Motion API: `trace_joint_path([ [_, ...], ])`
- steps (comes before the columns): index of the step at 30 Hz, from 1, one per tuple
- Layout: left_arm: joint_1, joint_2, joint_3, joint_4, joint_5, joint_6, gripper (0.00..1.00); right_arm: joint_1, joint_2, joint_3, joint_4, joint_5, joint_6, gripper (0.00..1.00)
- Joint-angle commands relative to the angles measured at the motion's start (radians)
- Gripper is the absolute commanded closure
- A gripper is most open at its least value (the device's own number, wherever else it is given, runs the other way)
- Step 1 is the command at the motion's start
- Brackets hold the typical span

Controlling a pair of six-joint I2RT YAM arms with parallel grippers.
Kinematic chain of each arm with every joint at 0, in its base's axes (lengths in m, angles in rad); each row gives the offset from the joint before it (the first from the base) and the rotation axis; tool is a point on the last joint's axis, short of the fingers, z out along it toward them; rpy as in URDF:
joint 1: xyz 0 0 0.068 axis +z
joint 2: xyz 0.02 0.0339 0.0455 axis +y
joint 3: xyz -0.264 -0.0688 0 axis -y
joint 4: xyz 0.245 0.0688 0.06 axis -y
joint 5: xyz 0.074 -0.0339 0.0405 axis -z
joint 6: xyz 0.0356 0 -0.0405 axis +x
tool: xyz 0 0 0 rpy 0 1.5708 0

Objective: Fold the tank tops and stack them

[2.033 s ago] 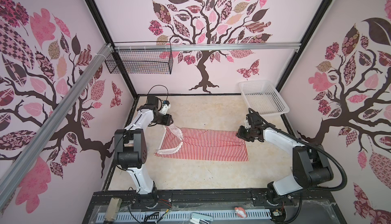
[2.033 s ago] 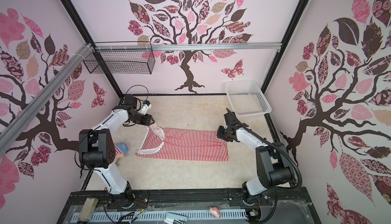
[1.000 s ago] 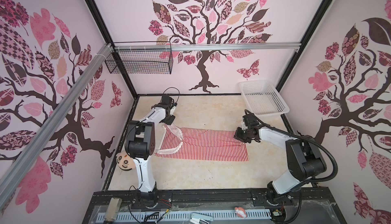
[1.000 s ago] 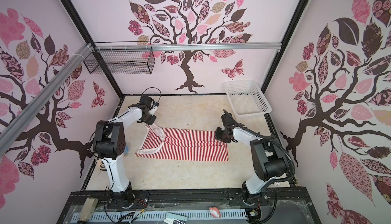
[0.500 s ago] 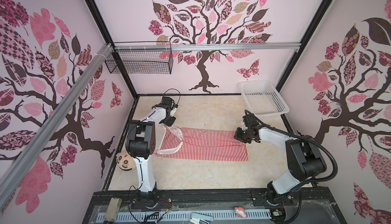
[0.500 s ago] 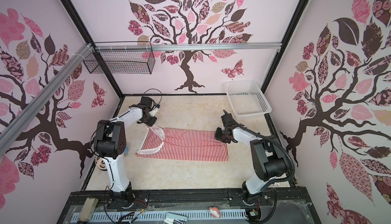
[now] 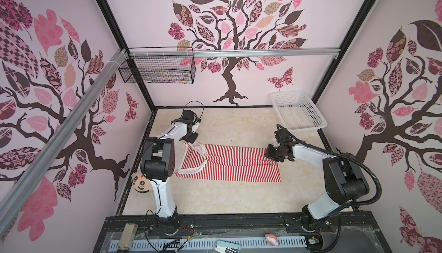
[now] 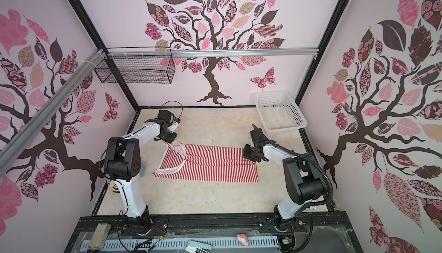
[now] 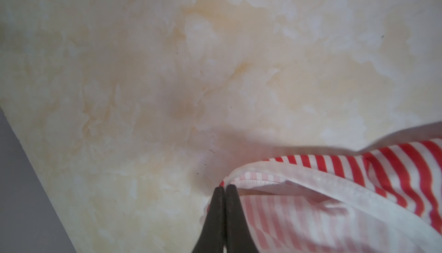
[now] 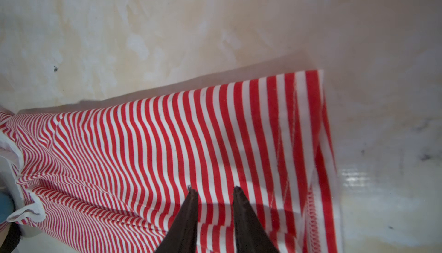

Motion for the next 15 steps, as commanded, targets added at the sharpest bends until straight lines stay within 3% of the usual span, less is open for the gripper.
trace_joint_path([
  [1,-0.001,-0.074,-0.046,0.044,0.019,-0.001,1.0,0.004,-0.032,-0.009,-0.016,0.017,-0.002,0.71],
  [15,0.0,-0.21,-0.251,0.187,-0.023,0.038,1.0,0.004,-0.05,-0.031,-0.027,0.031,0.001,0.71],
])
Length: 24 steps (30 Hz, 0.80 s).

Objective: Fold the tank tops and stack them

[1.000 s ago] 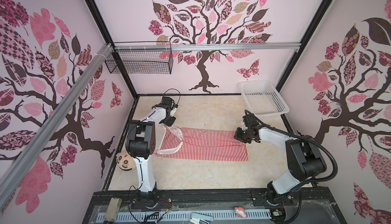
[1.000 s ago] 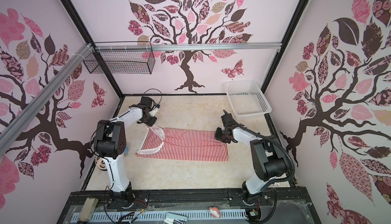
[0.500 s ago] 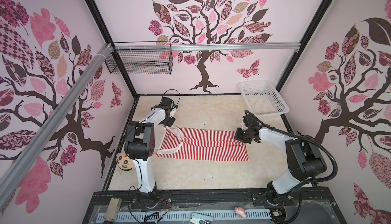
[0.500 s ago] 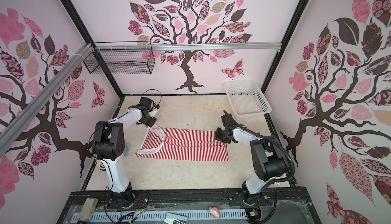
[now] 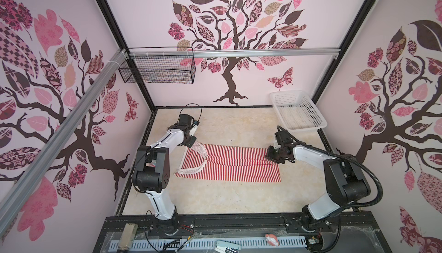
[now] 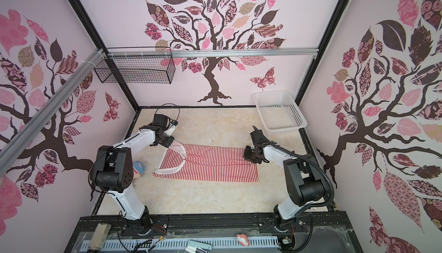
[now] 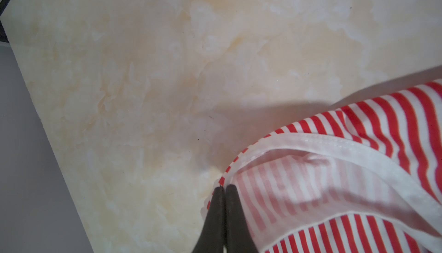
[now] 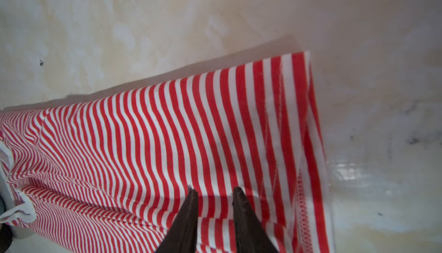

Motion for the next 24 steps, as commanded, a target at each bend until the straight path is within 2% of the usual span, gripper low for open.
trace_joint_path([
  [1,0.0,-0.055,-0.071,0.107,-0.018,0.025,1.0,0.003,-0.028,-0.006,-0.018,0.016,0.002,0.71],
  [10,0.03,-0.134,-0.252,0.348,-0.041,0.05,1.0,0.003,0.014,-0.017,-0.013,0.018,0.006,0.72],
  [24,0.086,-0.078,-0.278,0.458,-0.029,0.042,0.98,0.003,0.082,-0.021,-0.033,0.072,0.005,0.73],
])
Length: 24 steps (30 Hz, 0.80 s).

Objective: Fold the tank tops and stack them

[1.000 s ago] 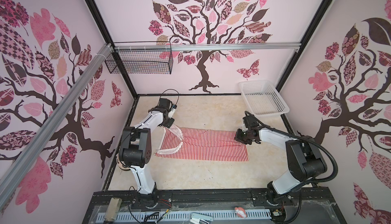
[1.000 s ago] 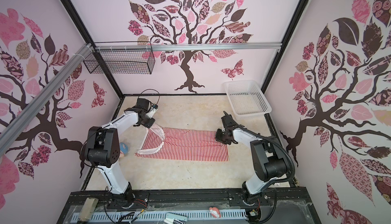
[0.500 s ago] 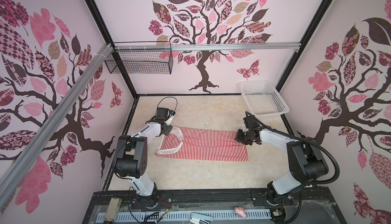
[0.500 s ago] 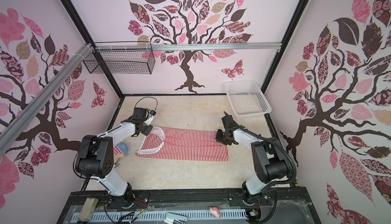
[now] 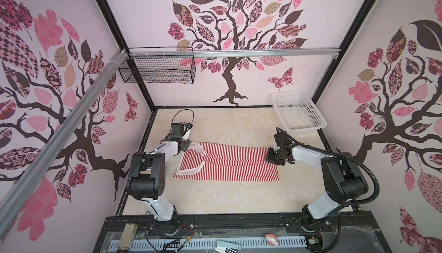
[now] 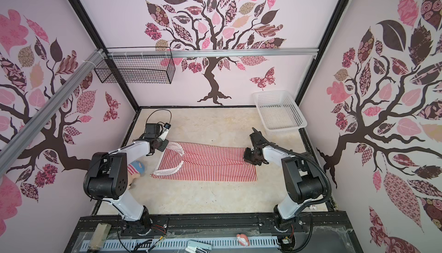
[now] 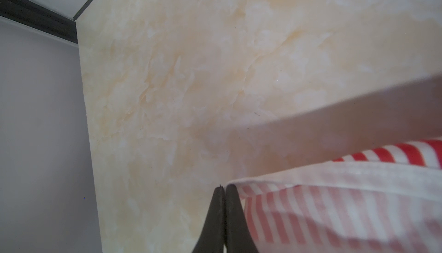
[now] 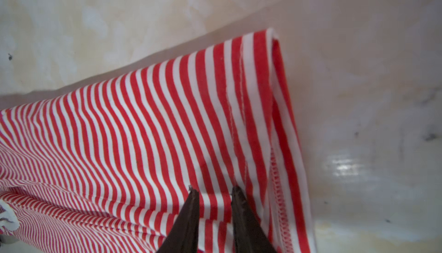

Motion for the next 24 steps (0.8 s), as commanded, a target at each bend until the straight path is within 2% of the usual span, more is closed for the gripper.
trace_joint_path([
  [1,0.009,0.003,-0.037,0.081,-0.006,0.004,0.97,0.002,0.045,-0.001,-0.051,0.067,0.001,0.73],
  [7,0.011,-0.066,-0.172,0.219,-0.015,0.052,0.96,-0.001,0.039,0.001,-0.061,0.089,-0.004,0.73],
  [14,0.011,-0.063,-0.233,0.283,-0.05,0.104,0.92,-0.018,0.021,0.001,-0.064,0.089,-0.006,0.73],
  [20,0.011,0.001,-0.178,0.278,-0.163,0.086,0.72,-0.021,0.009,0.001,-0.061,0.072,-0.01,0.73],
  [24,0.012,0.057,-0.112,0.237,-0.261,0.066,0.68,-0.022,0.004,0.005,-0.063,0.071,-0.012,0.72],
])
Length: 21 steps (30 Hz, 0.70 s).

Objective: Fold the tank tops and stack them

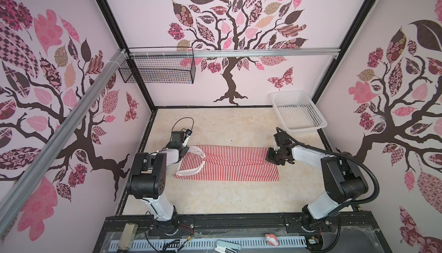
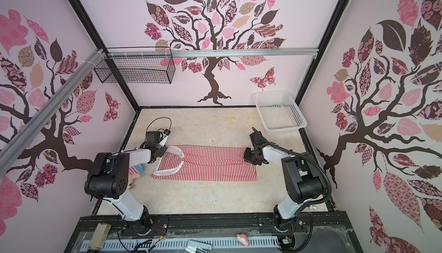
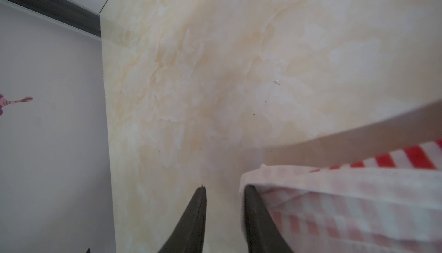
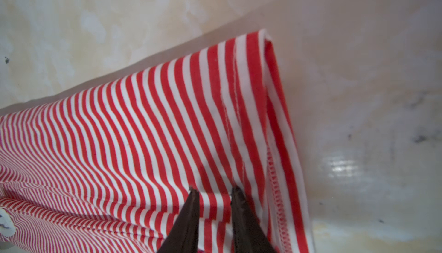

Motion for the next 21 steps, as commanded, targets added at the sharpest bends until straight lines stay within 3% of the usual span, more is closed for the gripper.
trace_joint_path([
  [1,0.014,0.011,0.036,-0.014,-0.116,-0.019,0.68,-0.016,0.002,0.004,-0.063,0.062,-0.011,0.72],
  [10,0.03,-0.243,-0.039,-0.148,0.147,-0.05,0.44,-0.027,-0.006,0.007,-0.061,0.061,-0.022,0.71],
  [17,0.042,-0.321,-0.022,-0.191,0.252,-0.1,0.43,-0.028,-0.002,0.002,-0.054,0.05,-0.023,0.71],
  [21,0.042,-0.267,0.044,-0.237,0.251,-0.12,0.43,-0.028,-0.005,0.006,-0.055,0.049,-0.023,0.71],
])
